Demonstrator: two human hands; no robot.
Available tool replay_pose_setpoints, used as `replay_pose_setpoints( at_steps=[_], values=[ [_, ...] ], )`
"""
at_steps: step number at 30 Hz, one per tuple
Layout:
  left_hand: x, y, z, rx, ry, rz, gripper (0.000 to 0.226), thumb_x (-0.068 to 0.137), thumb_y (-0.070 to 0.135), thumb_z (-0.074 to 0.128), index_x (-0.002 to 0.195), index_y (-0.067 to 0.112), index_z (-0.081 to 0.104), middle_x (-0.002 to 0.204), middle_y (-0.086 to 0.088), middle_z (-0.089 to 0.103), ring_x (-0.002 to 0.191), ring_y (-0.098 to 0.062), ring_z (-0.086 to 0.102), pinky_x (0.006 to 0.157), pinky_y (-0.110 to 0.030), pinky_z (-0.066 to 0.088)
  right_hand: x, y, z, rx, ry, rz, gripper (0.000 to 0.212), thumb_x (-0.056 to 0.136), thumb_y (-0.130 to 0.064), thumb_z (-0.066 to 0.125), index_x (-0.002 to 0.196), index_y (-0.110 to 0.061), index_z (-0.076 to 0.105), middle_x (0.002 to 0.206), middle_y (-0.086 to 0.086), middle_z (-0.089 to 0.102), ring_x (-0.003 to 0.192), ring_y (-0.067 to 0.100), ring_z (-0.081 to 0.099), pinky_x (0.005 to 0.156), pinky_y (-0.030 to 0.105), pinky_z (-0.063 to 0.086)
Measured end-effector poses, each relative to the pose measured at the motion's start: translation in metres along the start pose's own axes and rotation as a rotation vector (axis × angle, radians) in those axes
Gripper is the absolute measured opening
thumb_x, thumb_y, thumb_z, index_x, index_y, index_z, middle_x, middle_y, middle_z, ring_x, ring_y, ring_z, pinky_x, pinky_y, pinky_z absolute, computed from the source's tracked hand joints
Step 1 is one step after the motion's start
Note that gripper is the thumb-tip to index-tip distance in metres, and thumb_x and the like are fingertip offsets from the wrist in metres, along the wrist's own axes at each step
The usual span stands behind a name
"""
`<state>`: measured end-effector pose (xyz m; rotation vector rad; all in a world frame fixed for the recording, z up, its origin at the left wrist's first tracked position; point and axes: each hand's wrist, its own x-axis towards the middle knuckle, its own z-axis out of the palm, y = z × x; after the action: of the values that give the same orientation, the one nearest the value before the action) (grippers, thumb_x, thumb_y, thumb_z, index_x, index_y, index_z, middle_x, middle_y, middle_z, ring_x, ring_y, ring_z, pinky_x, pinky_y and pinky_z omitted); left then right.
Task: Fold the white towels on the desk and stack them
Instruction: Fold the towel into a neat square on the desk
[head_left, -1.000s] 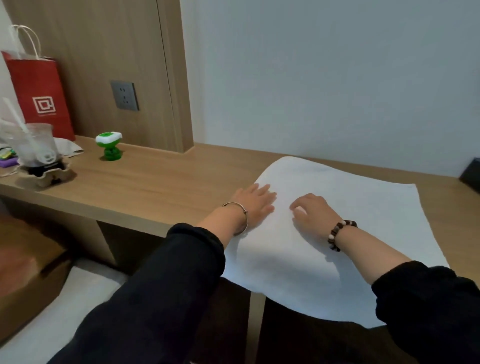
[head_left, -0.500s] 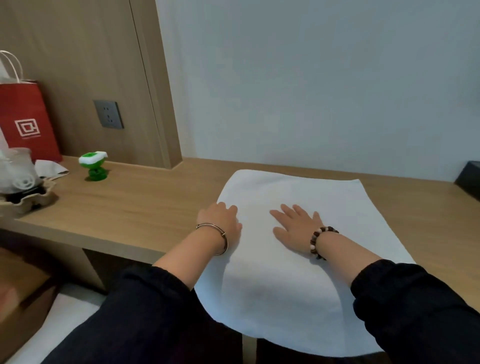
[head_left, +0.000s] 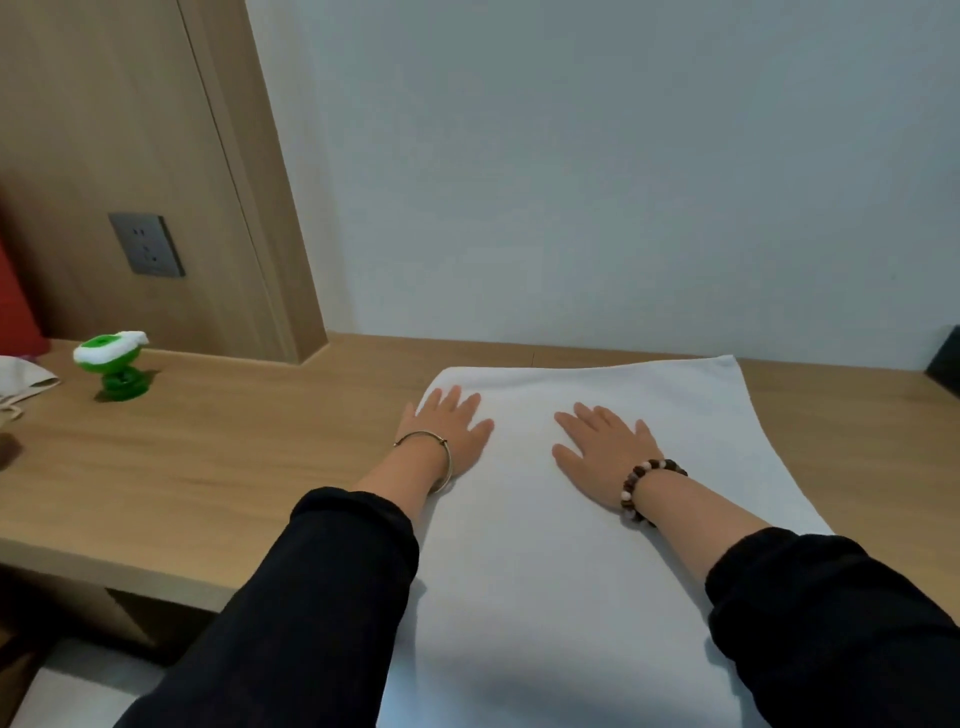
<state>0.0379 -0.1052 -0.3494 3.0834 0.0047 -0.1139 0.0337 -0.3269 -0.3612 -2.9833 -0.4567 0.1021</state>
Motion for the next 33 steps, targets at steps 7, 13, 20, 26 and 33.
replay_pose_setpoints(
  at_steps=[7, 13, 20, 26, 33],
  values=[
    [0.011, 0.005, -0.007, 0.008, 0.031, -0.067, 0.056, 0.096, 0.053, 0.015, 0.147, 0.031, 0.018, 0.158, 0.003, 0.01, 0.143, -0.019, 0.007, 0.109, -0.048, 0.025, 0.015, 0.034, -0.015, -0.042, -0.038, 0.143, 0.06, 0.095, -0.057, 0.013, 0.151, -0.035, 0.005, 0.159, -0.008, -0.006, 0.146, 0.015, -0.005, 0.113, 0.054, 0.0],
    [0.029, 0.025, -0.013, 0.194, 0.087, -0.126, 0.056, 0.092, 0.058, 0.015, 0.136, 0.029, 0.036, 0.143, -0.006, 0.031, 0.132, -0.026, 0.023, 0.094, -0.046, 0.03, 0.032, 0.017, -0.022, -0.113, -0.002, 0.302, 0.056, 0.096, -0.044, 0.016, 0.147, -0.021, 0.019, 0.157, 0.003, 0.013, 0.142, 0.025, 0.015, 0.11, 0.055, 0.018],
    [0.048, 0.011, 0.001, 0.08, 0.066, -0.001, 0.062, 0.096, 0.053, 0.013, 0.15, 0.023, 0.013, 0.159, -0.005, 0.007, 0.146, -0.022, 0.002, 0.117, -0.046, 0.005, 0.053, 0.015, -0.017, -0.023, -0.021, 0.084, 0.058, 0.097, -0.045, 0.01, 0.152, -0.027, 0.004, 0.16, -0.004, -0.004, 0.146, 0.016, -0.004, 0.116, 0.049, 0.0],
    [0.057, 0.005, 0.001, 0.005, 0.023, -0.126, 0.069, 0.096, 0.054, 0.014, 0.152, 0.013, 0.005, 0.159, -0.007, -0.004, 0.146, -0.021, -0.006, 0.118, -0.041, 0.008, 0.043, 0.096, -0.024, -0.054, 0.014, 0.325, 0.062, 0.098, -0.049, 0.012, 0.152, -0.02, 0.008, 0.16, -0.001, -0.001, 0.146, 0.014, -0.002, 0.117, 0.046, 0.002],
    [0.066, -0.005, -0.001, -0.077, 0.063, -0.26, 0.058, 0.1, 0.036, 0.018, 0.15, 0.006, 0.013, 0.158, -0.005, 0.008, 0.145, -0.02, 0.01, 0.115, -0.045, 0.016, 0.049, 0.125, -0.025, -0.037, 0.005, 0.338, 0.055, 0.101, -0.037, 0.014, 0.151, -0.013, 0.016, 0.159, 0.001, 0.011, 0.146, 0.018, 0.006, 0.117, 0.048, 0.009]
  ],
)
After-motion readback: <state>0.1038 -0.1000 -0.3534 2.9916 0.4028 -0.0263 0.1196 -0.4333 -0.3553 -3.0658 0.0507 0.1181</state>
